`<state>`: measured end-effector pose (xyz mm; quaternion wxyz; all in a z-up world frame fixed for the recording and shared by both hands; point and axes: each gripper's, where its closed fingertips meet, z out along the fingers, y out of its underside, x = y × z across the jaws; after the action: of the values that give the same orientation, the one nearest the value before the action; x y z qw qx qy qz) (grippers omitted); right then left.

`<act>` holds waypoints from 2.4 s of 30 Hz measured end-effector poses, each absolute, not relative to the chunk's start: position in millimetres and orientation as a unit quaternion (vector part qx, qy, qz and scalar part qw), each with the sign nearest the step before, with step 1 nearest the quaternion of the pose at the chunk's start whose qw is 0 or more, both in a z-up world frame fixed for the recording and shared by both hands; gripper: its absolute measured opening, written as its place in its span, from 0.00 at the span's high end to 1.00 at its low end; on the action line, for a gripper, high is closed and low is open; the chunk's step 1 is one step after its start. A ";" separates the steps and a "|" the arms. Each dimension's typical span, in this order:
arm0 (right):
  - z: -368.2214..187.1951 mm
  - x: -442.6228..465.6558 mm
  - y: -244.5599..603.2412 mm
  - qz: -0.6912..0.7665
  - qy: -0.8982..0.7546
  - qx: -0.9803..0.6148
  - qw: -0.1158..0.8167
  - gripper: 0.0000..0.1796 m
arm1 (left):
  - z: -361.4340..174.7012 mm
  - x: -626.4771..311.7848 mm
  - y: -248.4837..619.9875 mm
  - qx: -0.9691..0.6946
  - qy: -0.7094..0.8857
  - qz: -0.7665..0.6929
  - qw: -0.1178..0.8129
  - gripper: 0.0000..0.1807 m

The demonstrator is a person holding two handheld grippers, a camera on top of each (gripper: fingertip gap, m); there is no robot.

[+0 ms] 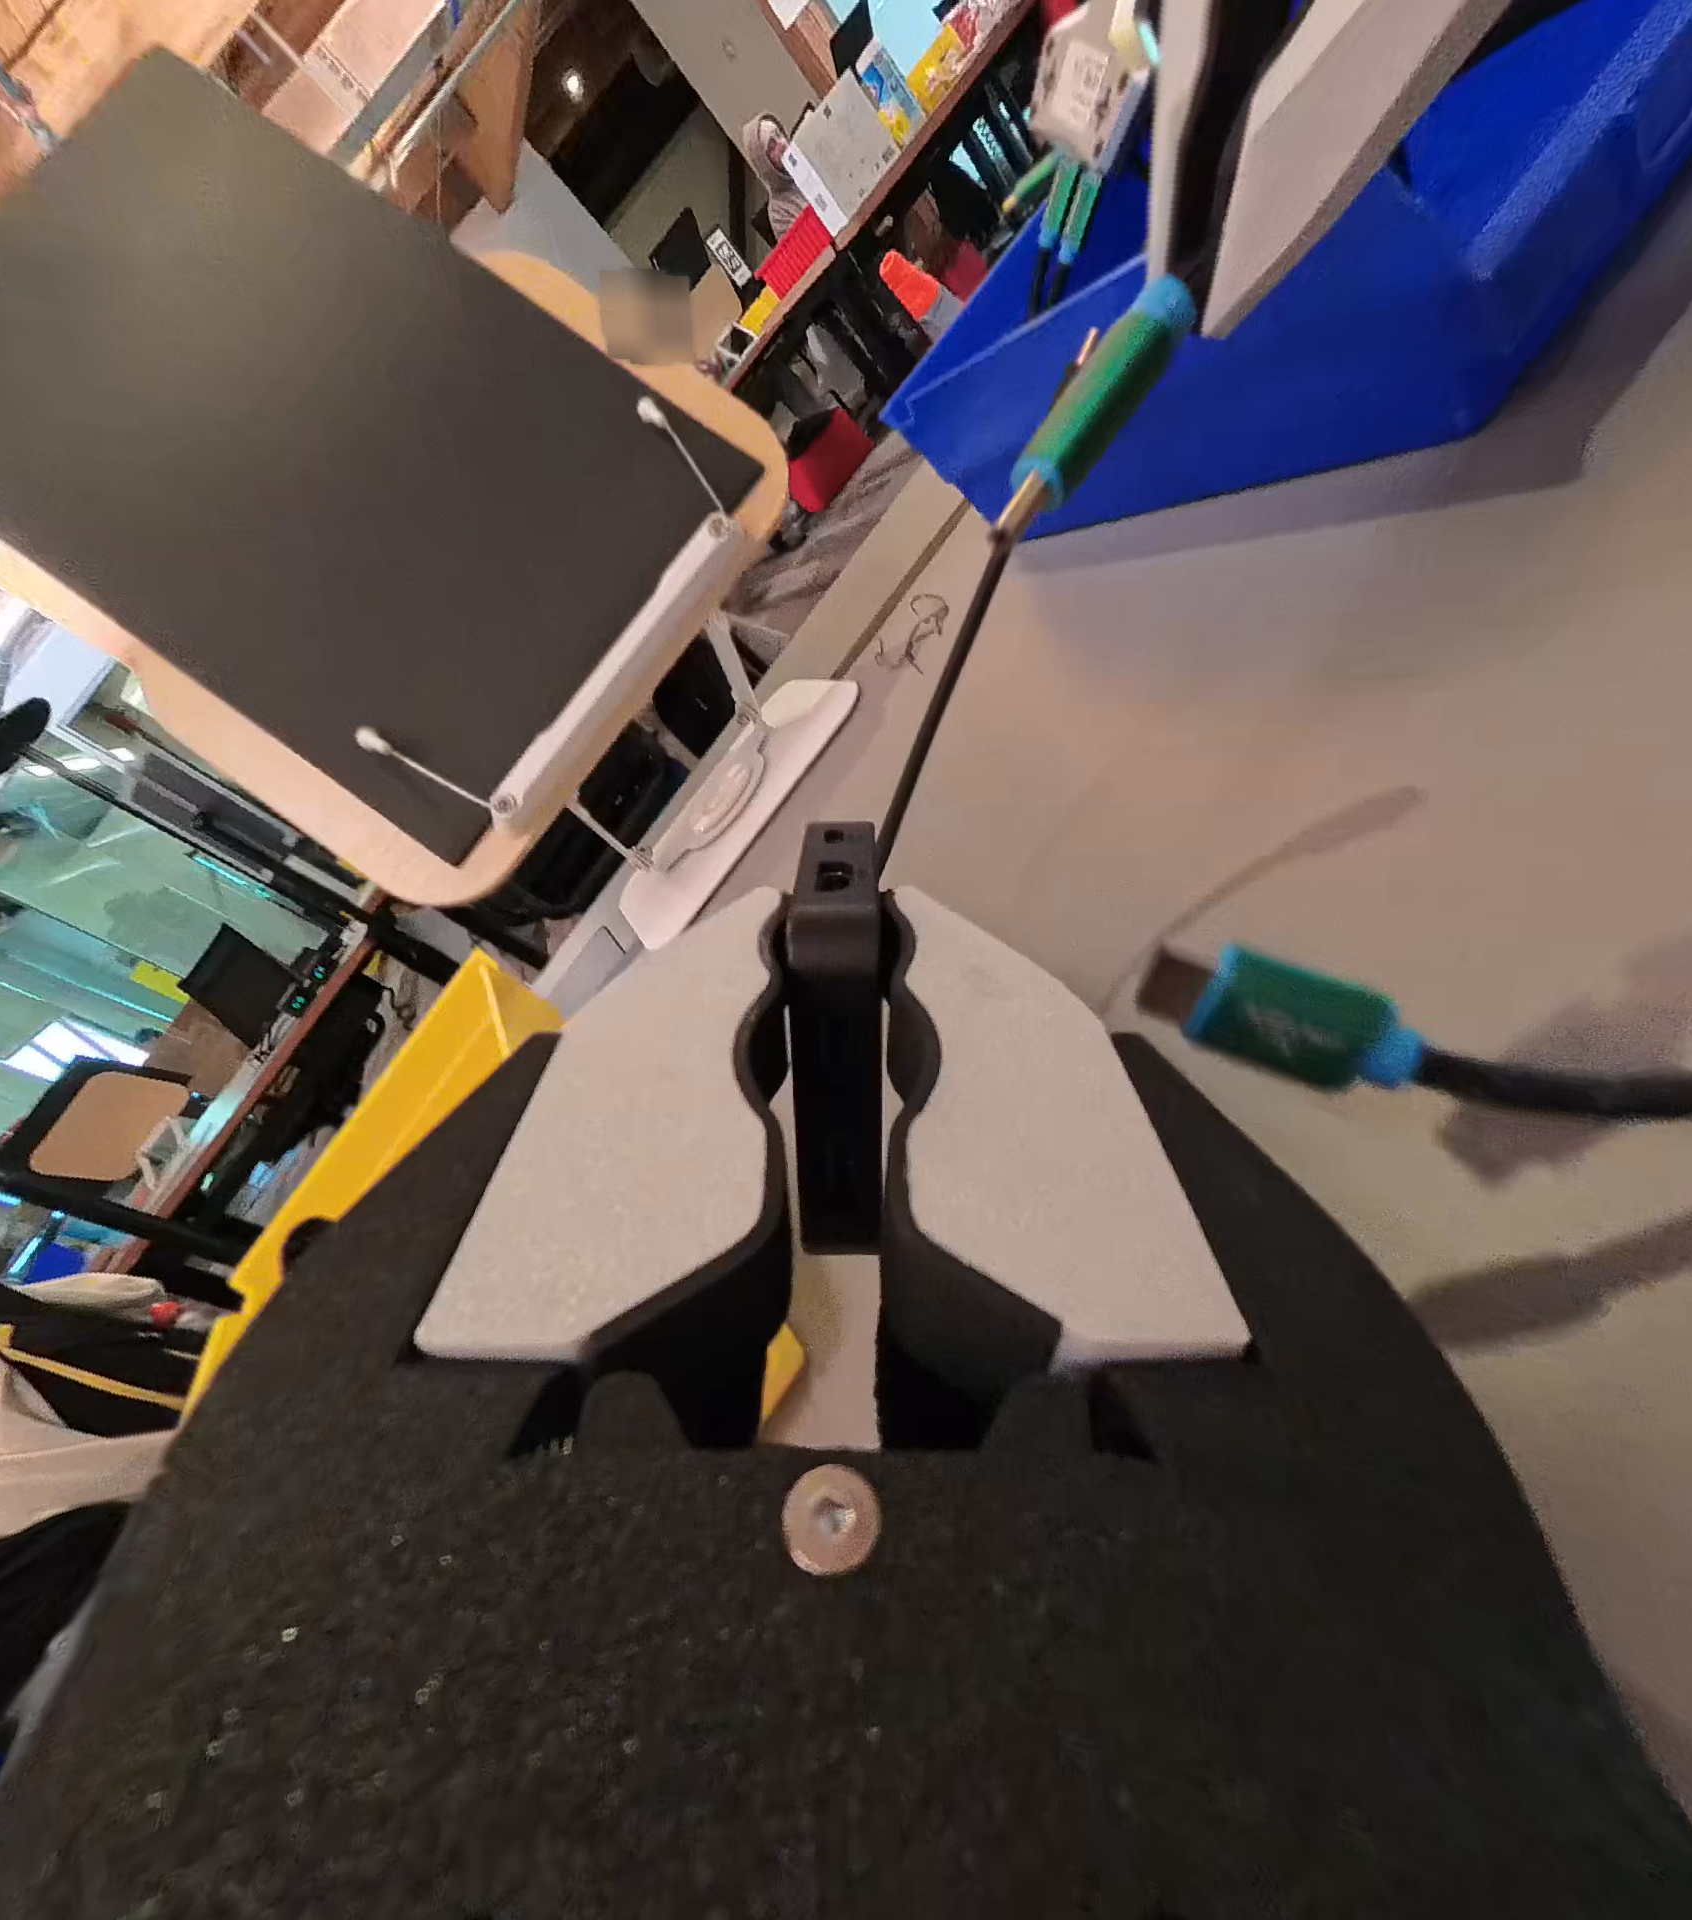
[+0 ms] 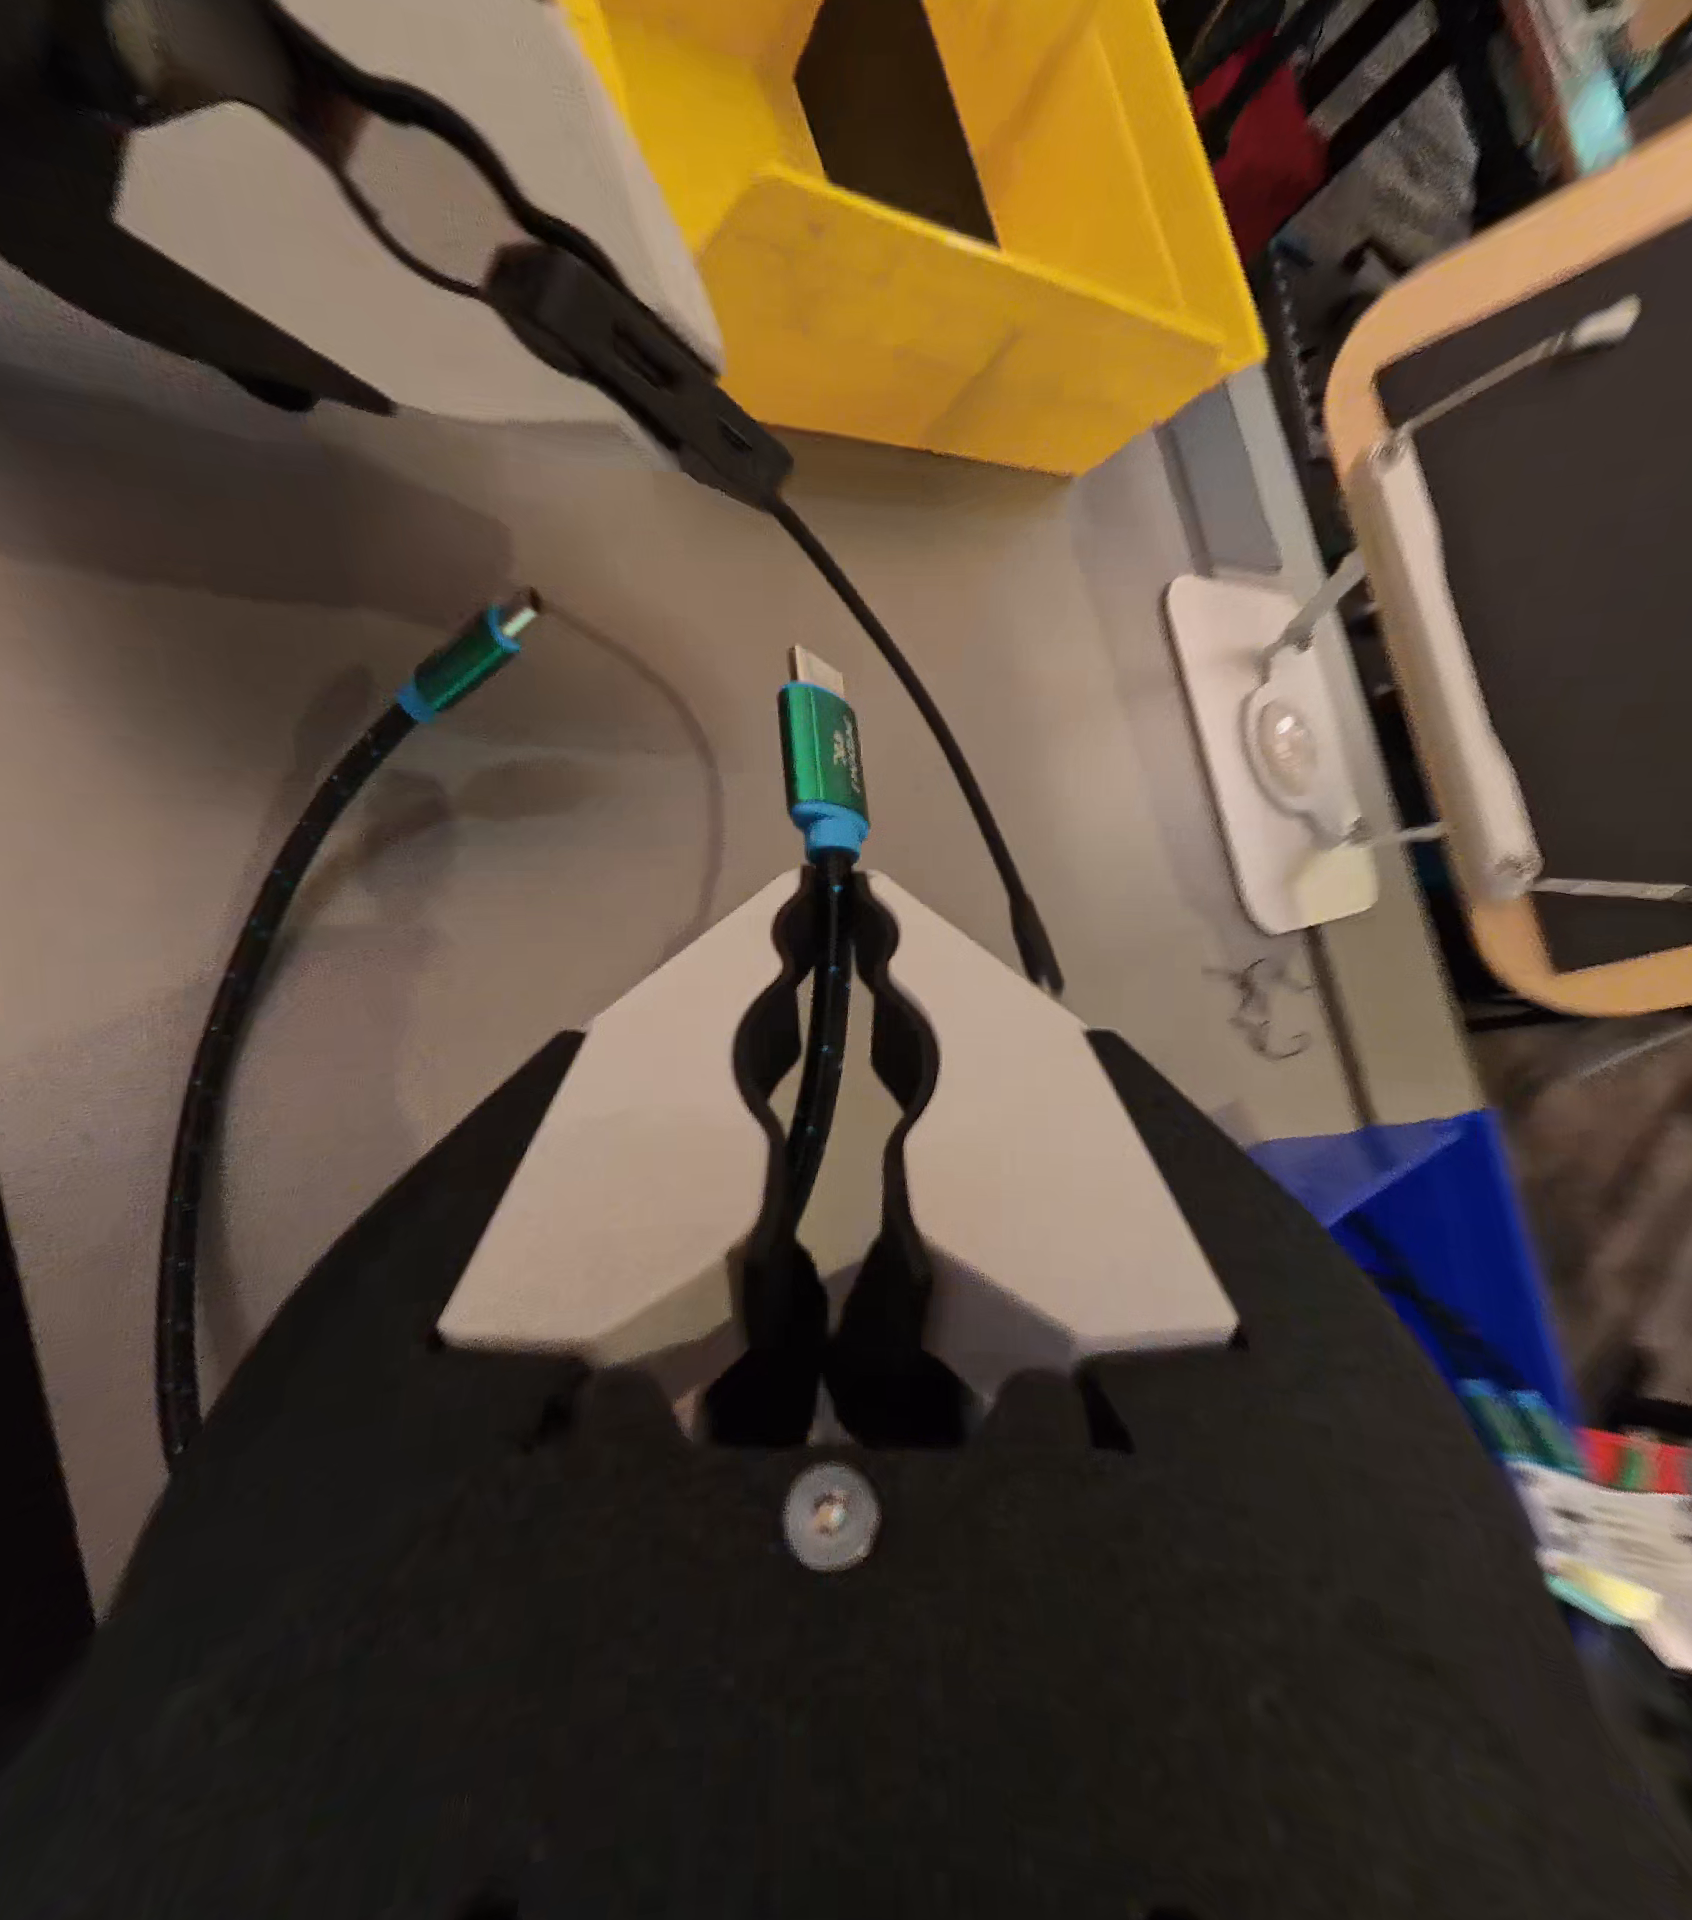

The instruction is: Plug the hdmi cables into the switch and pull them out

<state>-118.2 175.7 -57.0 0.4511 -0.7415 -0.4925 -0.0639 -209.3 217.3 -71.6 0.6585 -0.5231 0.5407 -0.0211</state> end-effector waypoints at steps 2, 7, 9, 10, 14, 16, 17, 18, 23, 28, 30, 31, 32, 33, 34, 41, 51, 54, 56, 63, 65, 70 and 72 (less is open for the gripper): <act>-48.4 -131.8 169.5 -0.110 -0.530 -0.711 0.448 0.97 | -64.0 -202.0 211.6 -0.517 0.547 -0.023 0.658 0.92; -41.6 -155.4 160.5 -0.103 -0.551 -0.700 0.442 0.97 | -61.7 -194.5 200.7 -0.489 0.571 0.018 0.659 0.92; -44.7 -157.2 160.4 -0.103 -0.555 -0.705 0.429 0.97 | -62.6 -194.1 199.7 -0.475 0.579 0.051 0.661 0.92; -47.1 -158.0 159.6 -0.101 -0.558 -0.709 0.420 0.97 | -62.7 -194.3 199.6 -0.472 0.579 0.064 0.662 0.92; -48.1 -161.2 159.3 -0.102 -0.561 -0.709 0.415 0.97 | -63.2 -193.2 196.6 -0.455 0.588 0.088 0.663 0.92; -49.6 -161.0 159.4 -0.102 -0.561 -0.712 0.410 0.97 | -64.2 -192.9 195.8 -0.450 0.591 0.096 0.662 0.92; -50.1 -160.7 159.3 -0.103 -0.561 -0.713 0.409 0.97 | -64.9 -192.8 195.8 -0.449 0.593 0.097 0.661 0.92; -50.4 -160.8 159.2 -0.103 -0.561 -0.712 0.409 0.97 | -65.1 -192.7 195.7 -0.448 0.593 0.100 0.661 0.92; -53.3 -159.3 157.4 -0.111 -0.565 -0.715 0.396 0.97 | -68.1 -191.3 195.0 -0.437 0.602 0.119 0.658 0.93; -58.2 -156.7 159.0 -0.153 -0.567 -0.717 0.376 0.97 | -74.2 -189.5 195.6 -0.440 0.609 0.130 0.648 0.92; -61.5 -154.3 160.4 -0.184 -0.566 -0.719 0.360 0.97 | -75.8 -188.8 195.6 -0.443 0.610 0.133 0.643 0.93; -62.7 -153.2 161.1 -0.193 -0.564 -0.720 0.354 0.97 | -76.5 -188.7 195.8 -0.444 0.609 0.137 0.642 0.93; -63.4 -152.7 161.7 -0.197 -0.562 -0.723 0.350 0.97 | -77.0 -188.9 196.2 -0.447 0.608 0.139 0.642 0.93; -63.3 -154.1 161.7 -0.193 -0.560 -0.724 0.352 0.97 | -77.9 -188.8 196.1 -0.449 0.608 0.137 0.641 0.93; -62.5 -158.4 160.2 -0.173 -0.560 -0.725 0.361 0.97 | -78.4 -188.9 195.9 -0.450 0.608 0.135 0.640 0.93; -59.9 -165.7 161.2 0.009 -0.503 -0.758 0.415 0.97 | -78.2 -190.8 198.5 -0.460 0.596 0.112 0.648 0.92; 12.5 -107.7 178.8 0.270 -0.284 -0.712 0.583 0.85 | -73.2 -206.3 213.6 -0.505 0.558 0.075 0.654 0.92; -30.8 -96.7 192.3 0.233 -0.270 -0.754 0.551 0.84 | -71.4 -207.0 214.1 -0.510 0.553 0.065 0.656 0.92; -63.6 -115.8 188.4 0.208 -0.308 -0.777 0.509 0.82 | -71.1 -207.4 214.6 -0.513 0.551 0.061 0.656 0.92; -92.4 -187.5 178.6 0.318 -0.325 -0.714 0.532 0.76 | -72.9 -208.0 213.2 -0.515 0.553 0.054 0.653 0.92; -77.9 -196.1 177.9 0.354 -0.304 -0.678 0.568 0.74 | -73.6 -207.7 212.1 -0.517 0.552 0.048 0.652 0.92; -41.5 -206.8 175.8 0.331 -0.279 -0.611 0.662 0.77 | -74.1 -204.6 208.9 -0.519 0.553 0.037 0.651 0.92; -37.3 -205.6 177.8 0.324 -0.264 -0.612 0.671 0.82 | -73.9 -203.3 207.3 -0.518 0.553 0.036 0.652 0.92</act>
<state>-205.6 177.8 -37.3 0.6711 -0.6123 -0.2645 0.3237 -203.3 207.3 -73.9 0.6517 -0.5180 0.5529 0.0357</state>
